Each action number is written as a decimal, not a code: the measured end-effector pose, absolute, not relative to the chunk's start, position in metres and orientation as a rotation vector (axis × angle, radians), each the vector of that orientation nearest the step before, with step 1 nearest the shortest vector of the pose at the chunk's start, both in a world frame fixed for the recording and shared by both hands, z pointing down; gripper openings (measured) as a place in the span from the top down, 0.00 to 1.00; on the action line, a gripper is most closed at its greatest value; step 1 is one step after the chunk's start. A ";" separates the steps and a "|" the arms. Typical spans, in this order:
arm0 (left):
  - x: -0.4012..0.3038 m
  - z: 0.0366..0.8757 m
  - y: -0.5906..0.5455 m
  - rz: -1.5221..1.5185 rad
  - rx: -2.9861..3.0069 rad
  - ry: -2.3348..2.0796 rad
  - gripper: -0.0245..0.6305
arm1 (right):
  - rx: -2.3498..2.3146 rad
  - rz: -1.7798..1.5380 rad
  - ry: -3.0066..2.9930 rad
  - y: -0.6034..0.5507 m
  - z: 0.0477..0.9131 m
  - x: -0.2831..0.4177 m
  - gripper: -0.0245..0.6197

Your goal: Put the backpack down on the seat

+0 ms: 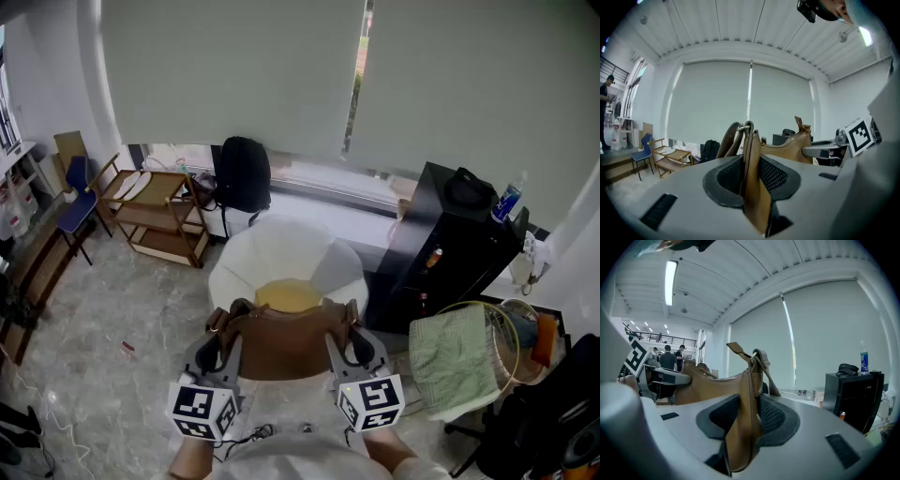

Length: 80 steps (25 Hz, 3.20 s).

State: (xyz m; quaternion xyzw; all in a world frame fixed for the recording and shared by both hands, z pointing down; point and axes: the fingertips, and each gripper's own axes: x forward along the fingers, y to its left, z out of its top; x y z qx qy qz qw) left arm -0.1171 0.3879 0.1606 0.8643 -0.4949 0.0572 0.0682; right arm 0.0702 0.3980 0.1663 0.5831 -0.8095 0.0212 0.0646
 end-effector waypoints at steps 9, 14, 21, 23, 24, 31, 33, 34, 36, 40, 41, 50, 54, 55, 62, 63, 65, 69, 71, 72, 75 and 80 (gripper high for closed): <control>-0.116 0.158 0.386 0.174 2.592 -1.520 0.79 | 1.744 0.057 -2.467 0.393 0.163 0.071 0.73; -0.117 0.157 0.388 0.171 2.586 -1.537 0.79 | 1.730 0.091 -2.504 0.395 0.164 0.071 0.72; -0.108 0.163 0.393 0.168 2.549 -1.575 0.79 | 1.694 0.117 -2.523 0.395 0.170 0.080 0.72; -0.103 0.167 0.396 0.165 2.530 -1.592 0.79 | 1.672 0.121 -2.533 0.395 0.173 0.086 0.72; -0.100 0.168 0.396 0.164 2.522 -1.600 0.79 | 1.662 0.123 -2.537 0.395 0.174 0.088 0.72; -0.095 0.177 0.403 0.159 2.481 -1.646 0.79 | 1.605 0.136 -2.562 0.394 0.182 0.094 0.72; -0.097 0.179 0.400 0.153 2.478 -1.643 0.79 | 1.602 0.136 -2.562 0.392 0.183 0.092 0.72; -0.098 0.179 0.398 0.149 2.480 -1.642 0.79 | 1.604 0.135 -2.561 0.390 0.183 0.091 0.72; -0.102 0.178 0.391 0.140 2.487 -1.637 0.79 | 1.611 0.128 -2.557 0.384 0.183 0.086 0.72; -0.114 0.177 0.371 0.132 2.504 -1.614 0.79 | 1.641 0.123 -2.536 0.368 0.180 0.075 0.72; -0.117 0.176 0.365 0.131 2.509 -1.606 0.79 | 1.649 0.124 -2.530 0.364 0.179 0.072 0.72; -0.152 0.168 0.317 0.123 2.571 -1.550 0.79 | 1.724 0.116 -2.505 0.323 0.172 0.036 0.72; -0.170 0.167 0.298 0.118 2.595 -1.528 0.79 | 1.758 0.117 -2.487 0.309 0.171 0.020 0.72; -0.172 0.167 0.294 0.117 2.600 -1.520 0.79 | 1.766 0.116 -2.481 0.306 0.170 0.017 0.72; -0.184 0.170 0.267 0.130 2.613 -1.470 0.79 | 1.788 0.129 -2.455 0.285 0.173 0.004 0.72; -0.184 0.171 0.263 0.135 2.612 -1.463 0.79 | 1.787 0.133 -2.452 0.281 0.173 0.004 0.72; -0.182 0.173 0.255 0.137 2.607 -1.456 0.79 | 1.781 0.138 -2.454 0.272 0.175 0.005 0.72; -0.178 0.172 0.231 0.124 2.593 -1.485 0.79 | 1.764 0.141 -2.462 0.246 0.174 0.010 0.72; -0.173 0.170 0.219 0.121 2.589 -1.508 0.79 | 1.751 0.146 -2.473 0.231 0.174 0.016 0.72; -0.169 0.169 0.213 0.121 2.585 -1.518 0.79 | 1.743 0.148 -2.480 0.224 0.174 0.020 0.72; -0.156 0.169 0.198 0.122 2.570 -1.546 0.79 | 1.715 0.146 -2.504 0.205 0.174 0.033 0.72; -0.137 0.171 0.175 0.114 2.543 -1.589 0.79 | 1.668 0.142 -2.534 0.177 0.176 0.052 0.72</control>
